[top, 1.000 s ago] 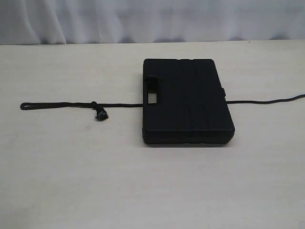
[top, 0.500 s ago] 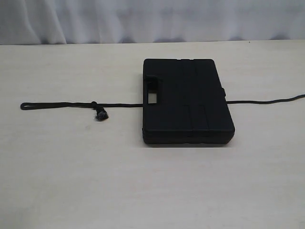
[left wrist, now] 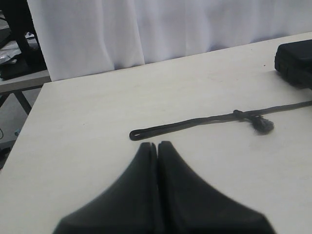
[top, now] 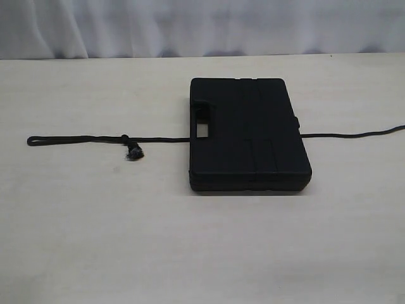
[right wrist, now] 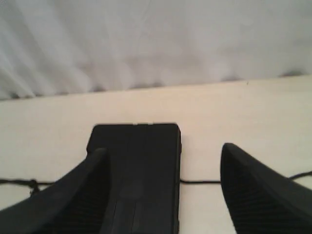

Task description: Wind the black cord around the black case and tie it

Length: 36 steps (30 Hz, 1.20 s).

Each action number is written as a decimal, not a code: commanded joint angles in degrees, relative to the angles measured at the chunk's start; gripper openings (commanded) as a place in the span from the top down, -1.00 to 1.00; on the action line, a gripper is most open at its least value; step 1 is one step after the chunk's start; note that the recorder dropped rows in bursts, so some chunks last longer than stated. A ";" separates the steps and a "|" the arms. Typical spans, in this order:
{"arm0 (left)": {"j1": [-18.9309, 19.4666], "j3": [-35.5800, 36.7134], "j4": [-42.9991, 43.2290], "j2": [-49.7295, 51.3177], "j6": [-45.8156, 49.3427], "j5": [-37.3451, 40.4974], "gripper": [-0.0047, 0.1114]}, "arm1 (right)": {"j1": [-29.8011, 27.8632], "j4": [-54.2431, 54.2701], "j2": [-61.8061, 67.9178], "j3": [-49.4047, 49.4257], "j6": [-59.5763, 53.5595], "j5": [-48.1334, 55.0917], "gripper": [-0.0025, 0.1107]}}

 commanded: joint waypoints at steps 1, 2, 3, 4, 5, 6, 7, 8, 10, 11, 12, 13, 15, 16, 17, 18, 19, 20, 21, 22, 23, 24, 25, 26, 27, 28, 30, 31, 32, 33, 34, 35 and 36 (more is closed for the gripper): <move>-0.08 0.17 0.08 -0.14 -0.01 -0.61 0.92 | 1.18 4.38 9.17 -5.83 -4.61 9.17 0.05; -0.08 0.17 0.08 -0.14 -0.01 -0.61 0.92 | 2.64 5.20 11.07 -6.22 -5.63 9.73 0.08; -0.08 0.17 0.08 -0.14 -0.01 -0.61 0.92 | 4.23 5.35 12.54 -6.34 -6.45 9.73 0.08; -0.08 0.17 0.08 -0.14 -0.01 -0.61 0.92 | 7.18 5.21 14.81 -6.34 -7.15 9.47 0.08; -0.08 0.17 0.08 -0.14 -0.01 -0.61 0.92 | 9.37 4.85 16.36 -6.34 -7.60 8.76 0.08; -0.08 0.17 0.08 -0.14 -0.01 -0.61 0.92 | 12.16 3.98 17.96 -6.34 -7.59 7.52 0.08; -0.08 0.17 0.08 -0.14 -0.01 -0.61 0.92 | 14.93 2.30 20.35 -6.34 -7.17 6.05 0.08; -0.08 0.17 0.08 -0.14 -0.01 -0.61 0.92 | 17.62 1.27 21.99 -6.34 -5.74 4.46 0.08; -0.08 0.17 0.08 -0.14 -0.01 -0.61 0.92 | 22.23 -0.06 26.30 -6.86 -0.63 1.62 0.08; -0.08 0.17 0.08 -0.14 -0.01 -0.61 0.92 | 23.66 -0.22 28.26 -7.48 0.89 0.90 0.08; -0.08 0.17 0.08 -0.14 -0.01 -0.61 0.92 | 24.86 -0.22 30.88 -8.75 1.28 0.45 0.07; -0.08 0.17 0.08 -0.14 -0.01 -0.61 0.92 | 26.26 -0.22 33.74 -10.51 1.28 0.36 0.04; -0.08 0.17 0.08 -0.14 -0.01 -0.61 0.92 | 27.67 -0.22 39.56 -14.66 2.79 0.95 -0.01; -0.08 0.17 0.08 -0.14 -0.01 -0.61 0.92 | 28.16 -0.22 42.47 -17.00 3.79 1.71 -0.04; -0.08 0.17 0.08 -0.14 -0.01 -0.61 0.92 | 28.34 -0.22 44.74 -18.95 4.28 2.92 -0.05; -0.08 0.17 0.08 -0.14 -0.01 -0.61 0.92 | 28.73 -0.22 47.58 -21.44 5.83 4.87 -0.05; -0.08 0.17 0.08 -0.14 -0.01 -0.61 0.92 | 28.77 -0.22 50.29 -23.92 7.89 7.11 -0.05; -0.08 0.17 0.08 -0.14 -0.01 -0.61 0.92 | 28.77 -0.22 52.46 -25.87 9.39 8.70 -0.05; -0.08 0.17 0.08 -0.14 -0.01 -0.61 0.92 | 28.77 -0.22 55.03 -28.14 10.51 10.40 -0.05; -0.08 0.17 0.08 -0.14 -0.01 -0.61 0.92 | 28.77 -0.22 57.47 -30.15 11.05 11.73 -0.05; -0.08 0.17 0.08 -0.14 -0.01 -0.61 0.92 | 28.77 -0.22 59.75 -31.83 11.24 12.48 -0.05; -0.08 0.17 0.08 -0.14 -0.01 -0.61 0.92 | 28.77 -0.22 61.81 -33.15 11.56 12.79 -0.05; -0.08 0.17 0.08 -0.14 -0.01 -0.61 0.92 | 28.77 -0.22 63.70 -34.17 11.83 12.79 -0.05; -0.08 0.17 0.08 -0.14 -0.01 -0.61 0.92 | 28.77 -0.22 65.05 -34.87 12.31 12.65 -0.05; -0.08 0.17 0.08 -0.14 -0.01 -0.61 0.92 | 28.77 -0.22 66.62 -35.61 12.90 12.41 -0.05; -0.08 0.17 0.08 -0.14 -0.01 -0.61 0.92 | 28.77 -0.22 67.99 -36.12 13.17 11.77 -0.05; -0.08 0.17 0.08 -0.14 -0.01 -0.61 0.92 | 28.77 -0.47 70.07 -36.77 13.30 10.42 -0.05; -0.08 0.17 0.08 -0.14 -0.01 -0.61 0.92 | 28.77 -0.93 71.04 -37.13 13.30 9.41 -0.05; -0.08 0.17 0.08 -0.14 -0.01 -0.61 0.92 | 28.77 -1.34 71.81 -37.24 13.30 8.23 -0.05; -0.08 0.17 0.08 -0.14 -0.01 -0.61 0.92 | 28.77 -2.02 72.48 -37.51 13.73 7.35 -0.05; -0.08 0.17 0.08 -0.14 -0.01 -0.61 0.92 | 28.77 -3.20 72.98 -37.83 14.51 6.36 -0.05; -0.08 0.17 0.08 -0.14 -0.01 -0.61 0.92 | 28.77 -4.15 73.38 -38.03 14.86 5.42 -0.05; -0.08 0.17 0.08 -0.14 -0.01 -0.61 0.92 | 28.77 -5.09 73.69 -38.15 15.19 4.83 -0.05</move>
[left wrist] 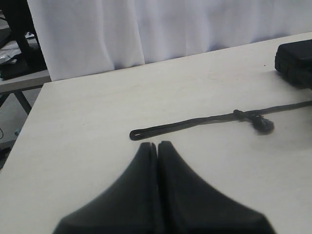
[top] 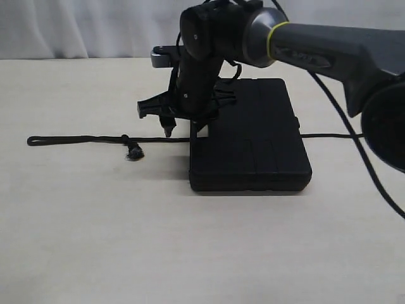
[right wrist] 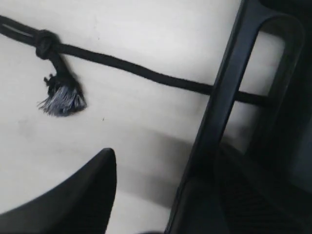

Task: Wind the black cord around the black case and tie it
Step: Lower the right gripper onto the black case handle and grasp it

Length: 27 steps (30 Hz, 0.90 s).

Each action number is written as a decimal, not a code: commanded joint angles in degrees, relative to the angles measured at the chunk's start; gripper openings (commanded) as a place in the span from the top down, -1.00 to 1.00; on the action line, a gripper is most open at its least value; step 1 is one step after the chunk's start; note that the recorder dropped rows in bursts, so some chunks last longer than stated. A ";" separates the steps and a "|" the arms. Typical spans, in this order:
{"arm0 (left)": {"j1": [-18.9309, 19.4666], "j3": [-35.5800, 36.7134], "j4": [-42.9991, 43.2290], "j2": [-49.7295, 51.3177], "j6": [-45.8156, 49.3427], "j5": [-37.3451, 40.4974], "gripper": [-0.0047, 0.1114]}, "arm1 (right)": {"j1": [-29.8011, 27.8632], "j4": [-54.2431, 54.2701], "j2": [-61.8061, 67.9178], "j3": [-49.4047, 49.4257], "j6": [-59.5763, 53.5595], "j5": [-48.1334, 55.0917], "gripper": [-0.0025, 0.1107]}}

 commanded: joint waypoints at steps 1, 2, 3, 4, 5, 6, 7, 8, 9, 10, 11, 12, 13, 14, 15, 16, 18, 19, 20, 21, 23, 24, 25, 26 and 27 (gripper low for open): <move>-0.08 0.17 0.08 -0.14 -0.01 -0.71 0.92 | 0.04 -4.88 1.40 -1.39 2.58 -4.01 -0.05; -0.08 0.17 0.08 -0.14 -0.01 -0.71 0.92 | 0.04 -6.72 1.65 -1.39 3.80 -4.30 -0.05; -0.08 0.17 0.08 -0.14 -0.01 -0.71 0.92 | 0.04 -8.35 1.81 -1.39 5.03 -4.30 -0.05; -0.08 0.17 0.08 -0.14 -0.01 -0.71 0.92 | 0.04 -10.52 2.05 -1.39 6.51 -4.03 -0.05; -0.08 0.17 0.08 -0.14 -0.01 -0.71 0.92 | 0.04 -12.26 2.15 -1.39 7.51 -3.81 -0.05; -0.08 0.17 0.08 -0.14 -0.01 -0.71 0.92 | 0.04 -13.13 2.41 -1.39 7.74 -3.81 -0.05; -0.08 0.17 0.08 -0.14 -0.01 -0.71 0.92 | 0.04 -13.24 2.56 -1.39 7.77 -4.08 -0.05; -0.08 0.17 0.08 -0.14 -0.01 -0.71 0.92 | 0.04 -13.24 2.82 -1.47 7.77 -4.48 -0.05; -0.08 0.17 0.08 -0.14 -0.01 -0.71 0.92 | 0.04 -13.24 2.98 -1.47 7.77 -5.06 -0.05; -0.08 0.17 0.08 -0.14 -0.01 -0.71 0.92 | 0.04 -13.11 2.98 -1.47 7.77 -5.90 -0.05; -0.08 0.17 0.08 -0.14 -0.01 -0.71 0.92 | 0.04 -12.59 3.10 -1.47 7.77 -6.73 -0.05; -0.08 0.17 0.08 -0.14 -0.01 -0.71 0.92 | 0.04 -12.19 3.10 -1.47 7.77 -7.50 -0.05; -0.08 0.17 0.08 -0.14 -0.01 -0.71 0.92 | 0.04 -12.04 3.10 -1.47 7.77 -7.93 -0.05; -0.08 0.17 0.08 -0.14 -0.01 -0.71 0.92 | 0.04 -12.04 3.10 -1.47 7.77 -8.05 -0.05; -0.08 0.17 0.08 -0.14 -0.01 -0.71 0.92 | 0.04 -12.04 3.23 -1.47 7.77 -8.05 -0.05; -0.08 0.17 0.08 -0.14 -0.01 -0.71 0.92 | 0.04 -12.04 3.36 -1.47 7.77 -8.05 -0.05; -0.08 0.17 0.08 -0.14 -0.01 -0.71 0.92 | 0.04 -12.47 3.81 -1.47 7.77 -7.66 -0.05; -0.08 0.17 0.08 -0.14 -0.01 -0.71 0.92 | 0.04 -12.47 4.11 -1.47 7.77 -7.52 -0.05; -0.08 0.17 0.08 -0.14 -0.01 -0.71 0.92 | 0.04 -12.47 4.42 -1.47 7.77 -7.52 -0.05; -0.08 0.17 0.08 -0.14 -0.01 -0.71 0.92 | 0.04 -12.47 4.71 -1.47 7.77 -7.38 -0.05; -0.08 0.17 0.08 -0.14 -0.01 -0.71 0.92 | 0.04 -12.47 5.22 -1.47 7.77 -7.38 -0.05; -0.08 0.17 0.08 -0.14 -0.01 -0.71 0.92 | 0.04 -12.47 5.36 -1.47 7.77 -7.38 -0.05; -0.08 0.17 0.08 -0.14 -0.01 -0.71 0.92 | 0.04 -12.47 5.36 -1.47 7.77 -7.38 -0.05; -0.08 0.17 0.08 -0.14 -0.01 -0.71 0.92 | 0.04 -12.47 5.36 -1.47 7.77 -7.38 -0.05; -0.08 0.17 0.08 -0.14 -0.01 -0.71 0.92 | 0.04 -12.47 5.36 -1.47 7.77 -7.38 -0.05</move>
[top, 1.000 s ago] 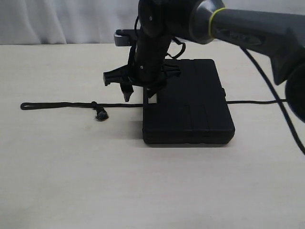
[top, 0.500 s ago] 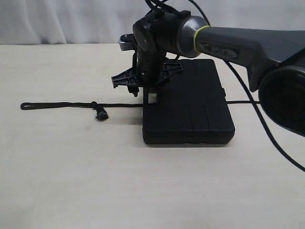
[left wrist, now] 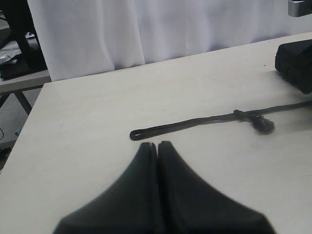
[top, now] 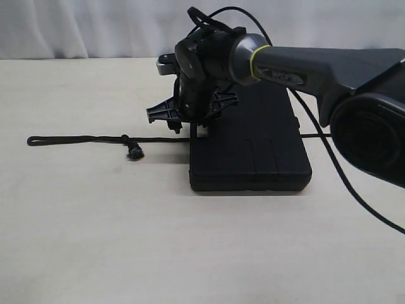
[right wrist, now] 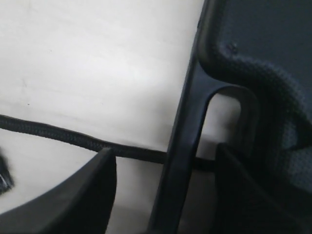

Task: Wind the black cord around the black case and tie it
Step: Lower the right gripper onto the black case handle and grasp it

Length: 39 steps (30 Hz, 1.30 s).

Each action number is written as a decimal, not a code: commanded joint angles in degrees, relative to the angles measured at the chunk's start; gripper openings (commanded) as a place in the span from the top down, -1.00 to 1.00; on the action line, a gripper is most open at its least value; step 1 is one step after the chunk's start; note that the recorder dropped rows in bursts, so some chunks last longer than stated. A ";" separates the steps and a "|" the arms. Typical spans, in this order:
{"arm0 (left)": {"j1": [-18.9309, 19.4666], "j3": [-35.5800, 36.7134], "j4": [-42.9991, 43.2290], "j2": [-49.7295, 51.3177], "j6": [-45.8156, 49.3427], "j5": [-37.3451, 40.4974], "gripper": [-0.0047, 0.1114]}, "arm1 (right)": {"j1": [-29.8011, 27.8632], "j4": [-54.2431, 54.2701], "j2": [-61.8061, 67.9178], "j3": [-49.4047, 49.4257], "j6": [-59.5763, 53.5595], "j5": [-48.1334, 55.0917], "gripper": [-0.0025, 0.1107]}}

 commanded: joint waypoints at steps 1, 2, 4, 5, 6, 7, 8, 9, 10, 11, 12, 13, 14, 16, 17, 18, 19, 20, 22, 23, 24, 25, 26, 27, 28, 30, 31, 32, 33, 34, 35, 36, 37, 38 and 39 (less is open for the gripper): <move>-0.08 0.17 0.02 -0.14 -0.01 -0.71 0.92 | 0.04 -0.36 0.02 -0.37 0.13 -0.09 -0.05; -0.08 0.17 0.02 -0.14 -0.01 -0.71 0.92 | 0.04 -0.36 0.02 -0.37 0.13 -0.09 -0.05; -0.08 0.17 0.02 -0.14 -0.01 -0.71 0.92 | 0.04 -0.86 0.27 -0.37 0.12 -0.09 -0.04; -0.08 0.17 0.02 -0.14 -0.01 -0.71 0.92 | 0.04 -1.18 0.72 -0.37 0.33 0.01 -0.02; -0.08 0.17 0.02 -0.14 -0.01 -0.71 0.92 | 0.04 -1.18 1.04 -0.37 0.42 0.02 -0.01; -0.08 0.17 0.02 -0.14 -0.01 -0.71 0.92 | 0.04 -1.18 1.28 -0.37 0.42 0.16 -0.01; -0.08 0.17 0.02 -0.14 -0.01 -0.71 0.92 | 0.04 -1.18 1.66 -0.37 0.42 0.16 -0.01; -0.08 0.17 0.02 -0.14 -0.01 -0.71 0.92 | 0.04 -1.18 1.69 -0.37 0.42 0.16 -0.01; -0.08 0.17 0.02 -0.14 -0.01 -0.71 0.92 | 0.04 -1.18 1.69 -0.37 0.42 0.16 -0.01; -0.08 0.17 0.02 -0.14 -0.01 -0.71 0.92 | 0.04 -1.18 1.69 -0.37 0.42 0.16 -0.01; -0.08 0.17 0.02 -0.14 -0.01 -0.71 0.92 | 0.04 -1.18 1.69 -0.51 0.42 0.31 -0.01; -0.08 0.17 0.02 -0.14 -0.01 -0.71 0.92 | 0.04 -1.18 1.58 -0.51 0.42 0.44 -0.01; -0.08 0.17 0.02 -0.14 -0.01 -0.71 0.92 | 0.04 -1.18 1.58 -0.51 0.42 0.44 -0.01; -0.08 0.17 0.02 -0.14 -0.01 -0.71 0.92 | 0.04 -1.18 1.58 -0.51 0.42 0.44 -0.01; -0.08 0.17 0.02 -0.14 -0.01 -0.71 0.92 | 0.04 -1.18 1.58 -0.51 0.42 0.44 -0.01; -0.08 0.17 0.02 -0.14 -0.01 -0.71 0.92 | 0.04 -1.18 1.58 -0.51 0.42 0.41 -0.01; -0.08 0.17 0.02 -0.14 -0.01 -0.71 0.92 | 0.04 -1.18 1.58 -0.51 0.42 0.41 0.02; -0.08 0.17 0.02 -0.14 -0.01 -0.71 0.92 | 0.04 -1.45 1.58 -0.51 0.42 0.41 0.08; -0.08 0.17 0.02 -0.14 -0.01 -0.71 0.92 | 0.04 -1.58 1.58 -0.51 0.42 0.41 0.25; -0.08 0.17 0.02 -0.14 -0.01 -0.71 0.92 | 0.04 -1.58 1.58 -0.51 0.42 0.41 0.35; -0.08 0.17 0.02 -0.14 -0.01 -0.71 0.92 | 0.04 -1.67 1.58 -0.51 0.42 0.29 0.42; -0.08 0.17 0.02 -0.14 -0.01 -0.71 0.92 | 0.04 -2.02 1.58 -0.51 0.42 0.29 0.51; -0.08 0.17 0.02 -0.14 -0.01 -0.71 0.92 | 0.04 -2.27 1.58 -0.51 0.42 0.29 0.59; -0.08 0.17 0.02 -0.14 -0.01 -0.71 0.92 | 0.04 -2.20 1.58 -0.51 0.42 0.29 0.66; -0.08 0.17 0.02 -0.14 -0.01 -0.71 0.92 | 0.04 -2.20 1.58 -0.51 0.42 0.29 0.74; -0.08 0.17 0.02 -0.14 -0.01 -0.71 0.92 | 0.04 -2.20 1.58 -0.51 0.42 0.54 0.89; -0.08 0.17 0.02 -0.14 -0.01 -0.71 0.92 | 0.04 -2.20 1.58 -0.51 0.42 0.84 0.88; -0.08 0.17 0.02 -0.14 -0.01 -0.71 0.92 | 0.04 -2.10 1.47 -0.51 0.42 1.29 0.88; -0.08 0.17 0.02 -0.14 -0.01 -0.71 0.92 | 0.04 -2.10 1.38 -0.51 0.42 1.73 0.88; -0.08 0.17 0.02 -0.14 -0.01 -0.71 0.92 | 0.04 -2.10 0.96 -0.51 0.42 2.03 0.88; -0.08 0.17 0.02 -0.14 -0.01 -0.71 0.92 | 0.04 -2.10 0.57 -0.51 0.42 2.54 0.88; -0.08 0.17 0.02 -0.14 -0.01 -0.71 0.92 | 0.04 -2.10 -0.04 -0.51 0.42 3.12 0.88; -0.08 0.17 0.02 -0.14 -0.01 -0.71 0.92 | 0.04 -2.10 -0.56 -0.51 0.42 3.61 0.88; -0.08 0.17 0.02 -0.14 -0.01 -0.71 0.92 | 0.04 -2.10 -2.16 -0.51 0.42 5.13 0.88; -0.08 0.17 0.02 -0.14 -0.01 -0.71 0.92 | 0.04 -2.10 -2.90 -0.51 0.25 6.01 0.88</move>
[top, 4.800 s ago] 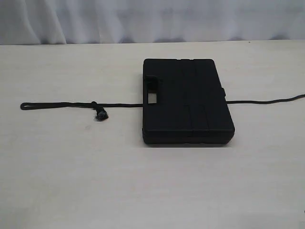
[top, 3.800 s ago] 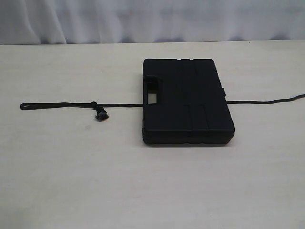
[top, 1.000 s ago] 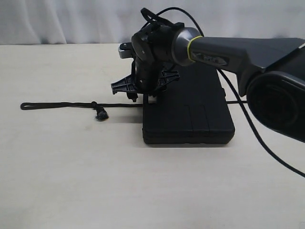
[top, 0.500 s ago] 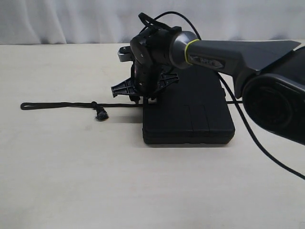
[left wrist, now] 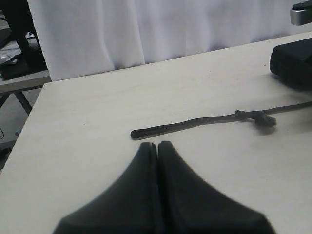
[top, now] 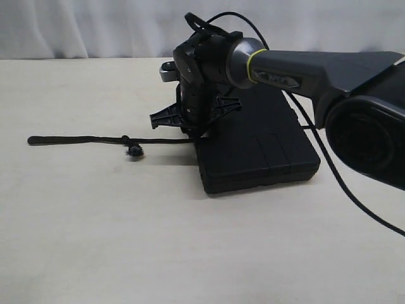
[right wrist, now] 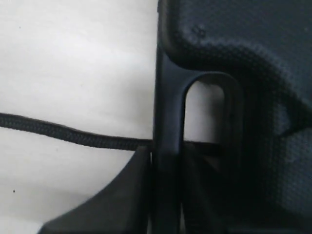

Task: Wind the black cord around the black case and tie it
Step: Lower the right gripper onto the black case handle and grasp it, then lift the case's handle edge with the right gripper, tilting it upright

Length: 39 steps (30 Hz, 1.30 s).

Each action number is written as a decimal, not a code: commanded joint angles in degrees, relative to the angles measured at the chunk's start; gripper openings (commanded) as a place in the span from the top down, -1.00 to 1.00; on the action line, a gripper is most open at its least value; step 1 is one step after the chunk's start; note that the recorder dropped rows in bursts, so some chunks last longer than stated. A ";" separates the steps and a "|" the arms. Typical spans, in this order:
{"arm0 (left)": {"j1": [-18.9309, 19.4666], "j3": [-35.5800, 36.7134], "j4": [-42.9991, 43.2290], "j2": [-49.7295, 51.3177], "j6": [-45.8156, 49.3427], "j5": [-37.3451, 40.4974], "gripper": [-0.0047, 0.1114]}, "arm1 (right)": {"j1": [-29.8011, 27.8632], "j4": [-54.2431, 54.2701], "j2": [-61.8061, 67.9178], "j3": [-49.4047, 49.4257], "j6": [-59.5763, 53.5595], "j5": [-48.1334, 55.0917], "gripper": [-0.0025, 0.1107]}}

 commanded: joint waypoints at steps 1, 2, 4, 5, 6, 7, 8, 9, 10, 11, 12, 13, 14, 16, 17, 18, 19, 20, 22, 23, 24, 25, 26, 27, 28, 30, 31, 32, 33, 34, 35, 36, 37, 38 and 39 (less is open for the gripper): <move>-0.08 0.17 0.02 -0.14 -0.01 -0.71 0.92 | -0.20 -1.25 -5.43 -0.07 -1.89 4.39 0.88; -0.08 0.17 0.02 -0.14 -0.01 -0.71 0.92 | -0.20 -1.25 -6.34 -0.07 -2.30 5.10 0.88; -0.08 0.17 0.02 -0.14 -0.01 -0.71 0.92 | -0.20 -1.25 -8.95 -0.07 -3.05 7.20 0.88; -0.08 0.17 0.02 -0.14 -0.01 -0.71 0.92 | -0.30 -1.25 -10.89 -0.07 -3.84 8.37 0.88; -0.08 0.17 0.02 -0.14 -0.01 -0.71 0.92 | -0.30 -1.10 -11.72 -0.07 -4.23 8.87 0.88; -0.08 0.17 0.02 -0.14 -0.01 -0.71 0.92 | -0.54 -0.70 -13.82 -0.07 -4.96 9.68 0.88; -0.08 0.17 0.02 -0.14 -0.01 -0.71 0.92 | -1.14 0.60 -15.43 -0.16 -5.63 10.18 0.88; -0.08 0.17 0.02 -0.14 -0.01 -0.71 0.92 | -1.87 2.62 -16.57 -0.16 -6.85 10.46 0.88; -0.08 0.17 0.02 -0.14 -0.01 -0.71 0.92 | -3.17 6.19 -18.00 -0.16 -8.51 10.55 0.88; -0.08 0.17 0.02 -0.14 -0.01 -0.71 0.92 | -4.42 9.75 -19.10 -0.16 -9.78 10.69 0.88; -0.08 0.17 0.02 -0.14 -0.01 -0.71 0.92 | -6.14 13.69 -20.11 -0.16 -12.08 10.81 0.88; -0.08 0.17 0.02 -0.14 -0.01 -0.71 0.92 | -7.89 17.99 -20.74 -0.16 -13.80 10.80 0.88; -0.08 0.17 0.02 -0.14 -0.01 -0.71 0.92 | -9.78 23.13 -21.59 -0.16 -16.06 10.80 0.88; -0.08 0.17 0.02 -0.14 -0.01 -0.71 0.92 | -12.37 28.18 -22.17 -0.16 -18.93 11.11 0.88; -0.08 0.17 0.02 -0.14 -0.01 -0.71 0.92 | -13.71 30.62 -22.35 -0.16 -20.25 11.54 0.88; -0.08 0.17 0.02 -0.14 -0.01 -0.71 0.92 | -14.73 32.31 -22.35 -0.16 -21.19 12.12 0.88; -0.08 0.17 0.02 -0.14 -0.01 -0.71 0.92 | -15.97 34.41 -22.45 0.00 -22.50 12.79 0.88; -0.08 0.17 0.02 -0.14 -0.01 -0.71 0.92 | -17.19 36.51 -22.45 0.25 -23.98 13.31 0.88; -0.08 0.17 0.02 -0.14 -0.01 -0.71 0.92 | -19.43 41.95 -22.45 1.19 -27.50 13.56 0.88; -0.08 0.17 0.02 -0.14 -0.01 -0.71 0.92 | -20.59 45.11 -22.45 1.95 -29.76 13.70 0.88; -0.08 0.17 0.02 -0.14 -0.01 -0.71 0.92 | -21.71 47.58 -22.45 2.71 -31.96 13.79 0.88; -0.08 0.17 0.02 -0.14 -0.01 -0.71 0.92 | -22.80 50.61 -22.45 3.85 -34.10 13.79 0.88; -0.08 0.17 0.02 -0.14 -0.01 -0.71 0.92 | -23.91 53.41 -22.45 5.10 -36.14 13.79 0.88; -0.08 0.17 0.02 -0.14 -0.01 -0.71 0.92 | -24.76 55.67 -22.45 6.20 -37.81 13.91 0.88; -0.08 0.17 0.02 -0.14 -0.01 -0.71 0.92 | -25.87 58.65 -22.45 7.68 -40.06 13.91 0.88; -0.08 0.17 0.02 -0.14 -0.01 -0.71 0.92 | -28.28 65.05 -22.45 10.87 -44.42 14.03 0.88; -0.08 0.17 0.02 -0.14 -0.01 -0.71 0.92 | -29.23 67.74 -22.45 12.43 -46.03 14.03 0.88; -0.08 0.17 0.02 -0.14 -0.01 -0.71 0.92 | -30.35 69.56 -22.45 13.87 -47.61 14.03 0.88; -0.08 0.17 0.02 -0.14 -0.01 -0.71 0.92 | -31.32 70.10 -22.45 15.08 -48.20 14.11 0.88; -0.08 0.17 0.02 -0.14 -0.01 -0.71 0.92 | -32.24 69.70 -22.45 15.81 -48.20 14.11 0.88; -0.08 0.17 0.02 -0.14 -0.01 -0.71 0.92 | -33.05 68.41 -22.45 16.44 -48.20 14.11 0.88; -0.08 0.17 0.02 -0.14 -0.01 -0.71 0.92 | -33.75 67.00 -22.45 16.77 -48.20 14.11 0.88; -0.08 0.17 0.02 -0.14 -0.01 -0.71 0.92 | -34.25 65.69 -22.45 16.87 -48.20 14.11 0.88; -0.08 0.17 0.02 -0.14 -0.01 -0.71 0.92 | -34.67 64.46 -22.45 17.00 -48.20 14.16 0.88; -0.08 0.17 0.02 -0.14 -0.01 -0.71 0.92 | -34.97 63.65 -22.45 17.00 -48.20 14.16 0.88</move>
